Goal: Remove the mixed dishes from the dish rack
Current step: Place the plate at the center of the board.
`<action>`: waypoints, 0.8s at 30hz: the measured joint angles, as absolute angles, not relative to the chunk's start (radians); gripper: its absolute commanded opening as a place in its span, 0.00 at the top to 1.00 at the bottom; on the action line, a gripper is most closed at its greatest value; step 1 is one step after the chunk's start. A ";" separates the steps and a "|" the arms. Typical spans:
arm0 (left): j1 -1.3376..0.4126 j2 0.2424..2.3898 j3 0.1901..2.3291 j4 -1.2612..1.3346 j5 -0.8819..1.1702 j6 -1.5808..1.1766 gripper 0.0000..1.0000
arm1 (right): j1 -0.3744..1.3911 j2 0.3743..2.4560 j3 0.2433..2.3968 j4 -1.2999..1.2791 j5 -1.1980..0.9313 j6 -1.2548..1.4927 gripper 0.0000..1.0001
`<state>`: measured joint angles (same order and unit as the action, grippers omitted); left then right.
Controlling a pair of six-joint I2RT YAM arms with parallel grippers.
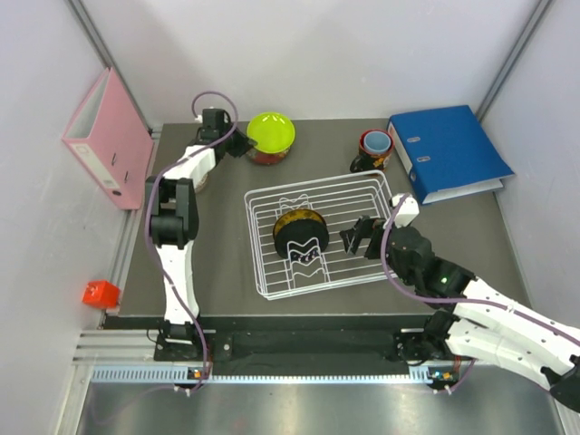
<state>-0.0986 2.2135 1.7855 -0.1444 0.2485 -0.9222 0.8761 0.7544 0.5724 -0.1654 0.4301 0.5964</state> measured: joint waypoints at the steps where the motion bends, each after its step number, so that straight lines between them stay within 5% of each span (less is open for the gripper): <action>1: -0.097 2.245 1.807 -0.151 0.253 -0.922 1.00 | 0.876 0.757 0.572 -0.167 0.429 0.596 0.00; 24: -0.076 2.415 1.938 -0.122 0.278 -1.024 1.00 | 0.874 0.760 0.572 -0.174 0.400 0.604 0.00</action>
